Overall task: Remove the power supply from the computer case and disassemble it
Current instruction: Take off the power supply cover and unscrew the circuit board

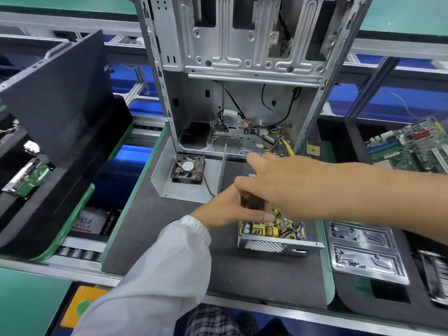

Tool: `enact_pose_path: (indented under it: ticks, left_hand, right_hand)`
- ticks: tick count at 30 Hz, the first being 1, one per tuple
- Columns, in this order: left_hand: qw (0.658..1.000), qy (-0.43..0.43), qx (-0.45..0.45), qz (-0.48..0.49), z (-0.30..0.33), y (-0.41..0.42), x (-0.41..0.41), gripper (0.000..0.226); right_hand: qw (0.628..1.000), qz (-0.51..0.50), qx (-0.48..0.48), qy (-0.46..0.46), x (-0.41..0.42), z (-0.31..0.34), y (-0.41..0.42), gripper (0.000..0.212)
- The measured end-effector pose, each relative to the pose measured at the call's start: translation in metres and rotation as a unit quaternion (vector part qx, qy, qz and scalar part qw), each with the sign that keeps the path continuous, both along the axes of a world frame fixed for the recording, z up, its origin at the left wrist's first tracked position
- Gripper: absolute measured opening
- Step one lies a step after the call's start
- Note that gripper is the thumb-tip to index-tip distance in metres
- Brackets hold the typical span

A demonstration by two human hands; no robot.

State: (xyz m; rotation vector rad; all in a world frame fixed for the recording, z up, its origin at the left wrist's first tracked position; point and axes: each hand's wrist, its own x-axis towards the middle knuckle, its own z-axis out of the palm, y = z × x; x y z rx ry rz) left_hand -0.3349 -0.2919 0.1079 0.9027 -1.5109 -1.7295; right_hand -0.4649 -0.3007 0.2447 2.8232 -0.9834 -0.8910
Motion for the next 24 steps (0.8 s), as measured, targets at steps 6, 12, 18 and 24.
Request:
enact_pose_path:
  ticks: [6,12,18,24]
  left_hand:
    - [1.0,-0.021,-0.021,-0.001,-0.002,-0.003,-0.001,0.026]
    - [1.0,-0.017,0.009,0.012,-0.003,0.001,0.004,0.032]
    - [0.998,-0.042,-0.039,0.001,0.001,0.0,0.003,0.018]
    - [1.0,-0.028,0.0,0.008,-0.004,0.001,0.002,0.033]
  right_hand:
    - [0.995,-0.038,-0.074,-0.056,0.005,0.001,0.0,0.044]
    - [0.997,-0.031,0.063,-0.03,0.003,-0.001,-0.004,0.047]
    - [0.994,-0.033,-0.101,-0.033,0.01,-0.003,0.0,0.027]
    - [1.0,-0.022,0.015,-0.015,0.005,0.002,-0.003,0.054]
